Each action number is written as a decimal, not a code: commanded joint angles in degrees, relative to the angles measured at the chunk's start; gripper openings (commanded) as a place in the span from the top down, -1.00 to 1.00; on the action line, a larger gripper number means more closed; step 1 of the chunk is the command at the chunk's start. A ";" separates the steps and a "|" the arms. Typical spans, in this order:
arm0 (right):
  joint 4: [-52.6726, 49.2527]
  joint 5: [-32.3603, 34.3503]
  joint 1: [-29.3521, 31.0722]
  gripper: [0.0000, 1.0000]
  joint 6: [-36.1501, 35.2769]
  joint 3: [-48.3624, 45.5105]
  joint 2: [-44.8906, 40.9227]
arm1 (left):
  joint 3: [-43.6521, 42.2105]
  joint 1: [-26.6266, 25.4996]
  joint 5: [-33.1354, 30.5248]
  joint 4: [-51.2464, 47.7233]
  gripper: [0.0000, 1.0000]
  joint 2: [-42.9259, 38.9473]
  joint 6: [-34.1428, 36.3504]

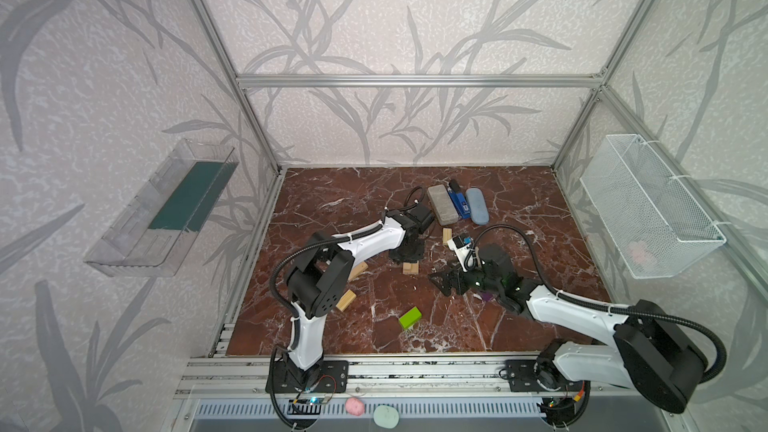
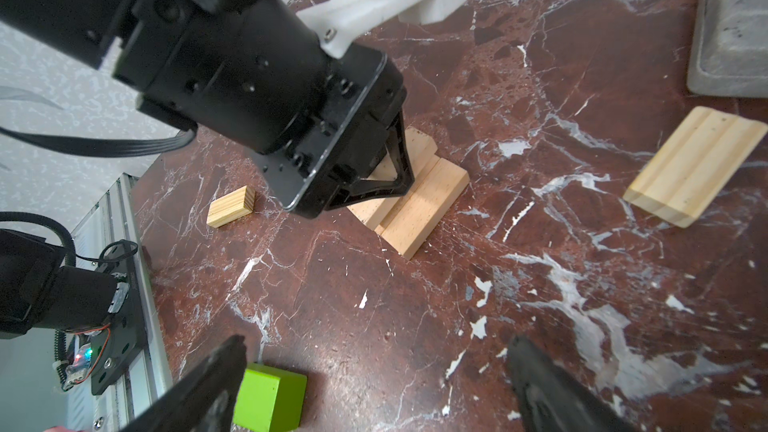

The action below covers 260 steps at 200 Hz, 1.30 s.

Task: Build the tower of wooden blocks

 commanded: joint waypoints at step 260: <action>1.22 -0.02 -0.27 -0.94 -0.39 -0.47 -0.64 | 0.83 -0.05 -1.48 -2.03 0.89 1.87 -0.33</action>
